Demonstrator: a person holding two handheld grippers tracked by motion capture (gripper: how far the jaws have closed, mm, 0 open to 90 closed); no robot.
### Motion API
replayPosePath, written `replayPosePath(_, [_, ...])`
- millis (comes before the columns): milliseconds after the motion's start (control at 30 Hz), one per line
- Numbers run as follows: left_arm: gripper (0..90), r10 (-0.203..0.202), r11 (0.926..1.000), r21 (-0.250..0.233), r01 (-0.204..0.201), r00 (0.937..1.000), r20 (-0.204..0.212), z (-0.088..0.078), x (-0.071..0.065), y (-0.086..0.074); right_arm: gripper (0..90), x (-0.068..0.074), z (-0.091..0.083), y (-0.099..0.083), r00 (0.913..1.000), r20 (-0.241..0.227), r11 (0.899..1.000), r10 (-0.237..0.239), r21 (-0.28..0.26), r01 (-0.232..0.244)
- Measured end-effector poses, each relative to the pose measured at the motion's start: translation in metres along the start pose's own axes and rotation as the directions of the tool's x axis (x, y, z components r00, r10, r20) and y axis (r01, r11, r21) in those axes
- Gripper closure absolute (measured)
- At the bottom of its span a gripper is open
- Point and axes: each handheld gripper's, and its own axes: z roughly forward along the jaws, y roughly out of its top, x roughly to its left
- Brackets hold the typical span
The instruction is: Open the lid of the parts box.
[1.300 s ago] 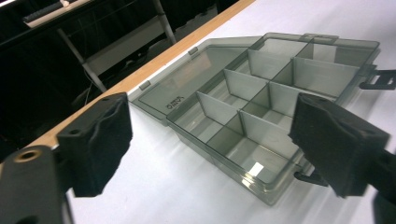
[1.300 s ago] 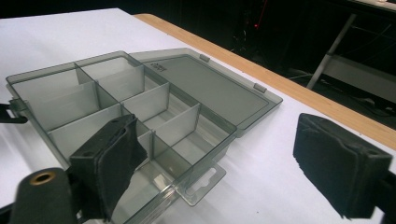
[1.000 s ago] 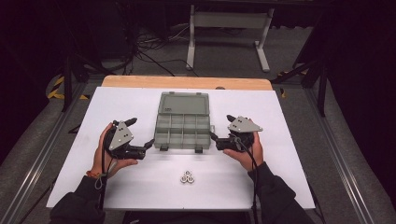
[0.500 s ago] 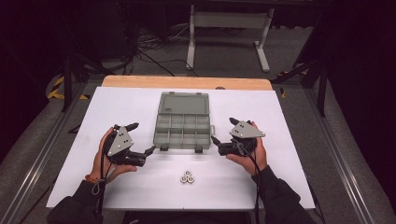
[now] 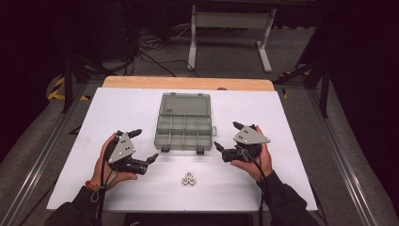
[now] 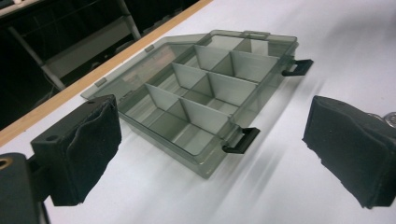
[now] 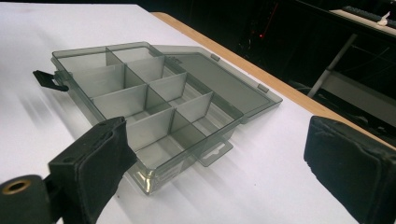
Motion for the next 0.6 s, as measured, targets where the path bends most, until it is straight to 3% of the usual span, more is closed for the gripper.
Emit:
replayPosePath(267, [5.3,0.002,0.9999,0.011,-0.003,0.9990,0.044,0.002,-0.007,-0.001,6.7,0.004,-0.005,-0.003,0.9998,-0.002,1.000,-0.019,0.001,0.019])
replayPosePath(600, [5.9,-0.002,0.9996,0.028,-0.001,0.9931,0.118,0.007,-0.020,-0.003,6.8,0.011,-0.012,-0.009,0.9995,-0.006,0.999,-0.031,0.016,0.031])
